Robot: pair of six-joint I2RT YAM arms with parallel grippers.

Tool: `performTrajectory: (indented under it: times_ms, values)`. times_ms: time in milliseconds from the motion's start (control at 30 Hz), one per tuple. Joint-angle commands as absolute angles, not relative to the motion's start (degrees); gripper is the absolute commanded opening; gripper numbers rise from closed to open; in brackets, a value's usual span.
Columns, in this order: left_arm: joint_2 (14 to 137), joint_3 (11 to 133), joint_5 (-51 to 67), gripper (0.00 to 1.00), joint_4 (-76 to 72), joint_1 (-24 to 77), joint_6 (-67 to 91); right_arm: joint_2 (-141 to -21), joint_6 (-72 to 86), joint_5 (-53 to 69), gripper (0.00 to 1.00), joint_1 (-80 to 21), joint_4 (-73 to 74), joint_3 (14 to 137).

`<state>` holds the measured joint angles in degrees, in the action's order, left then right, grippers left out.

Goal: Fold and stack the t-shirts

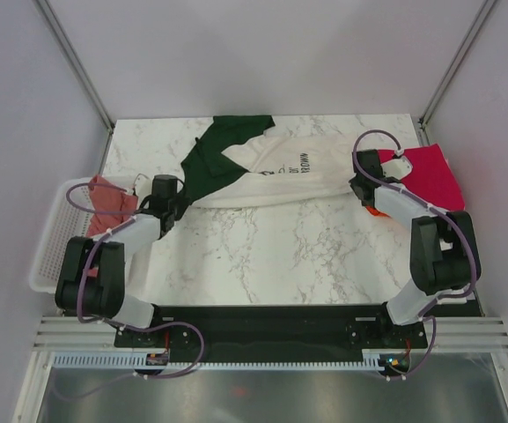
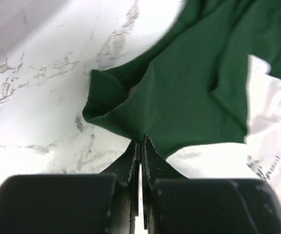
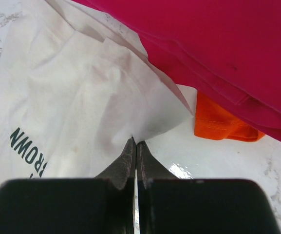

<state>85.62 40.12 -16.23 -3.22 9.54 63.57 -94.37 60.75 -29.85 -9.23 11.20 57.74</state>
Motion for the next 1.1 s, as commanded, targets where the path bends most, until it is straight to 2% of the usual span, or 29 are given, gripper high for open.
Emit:
performTrajectory:
  times_ms: [0, 133, 267, 400, 433, 467, 833, 1067]
  values:
    - [75.45, 43.33, -20.39, 0.02, 3.59, 9.32, 57.4, -90.36, 58.19, -32.35, 0.0, -9.14, 17.75, 61.61]
    - [67.35, 39.21, -22.23, 0.02, 6.67, 9.32, 55.9, -84.57, 58.09, -31.2, 0.0, -9.49, 20.21, 56.79]
    - [62.15, 33.24, -23.03, 0.02, 8.0, 9.32, 55.11, -79.99, 58.54, -29.53, 0.11, -9.4, 21.62, 47.58]
    - [58.54, 28.92, -22.33, 0.02, 8.09, 9.32, 55.11, -75.24, 57.57, -30.05, 0.4, -9.4, 21.53, 41.76]
    - [58.19, 27.52, -22.41, 0.02, 8.0, 9.32, 55.28, -73.67, 57.39, -30.75, 0.53, -9.4, 21.45, 40.88]
    - [57.49, 27.07, -22.41, 0.02, 7.91, 9.32, 55.28, -72.87, 57.22, -31.11, 0.58, -9.4, 21.27, 39.48]
    - [57.83, 25.84, -22.06, 0.02, 7.21, 9.32, 54.14, -66.64, 58.0, -24.0, 0.62, -9.58, 20.21, 35.51]
    - [57.83, 25.93, -22.24, 0.02, 6.94, 9.32, 53.79, -64.86, 61.43, -20.39, 0.6, -9.76, 19.26, 31.56]
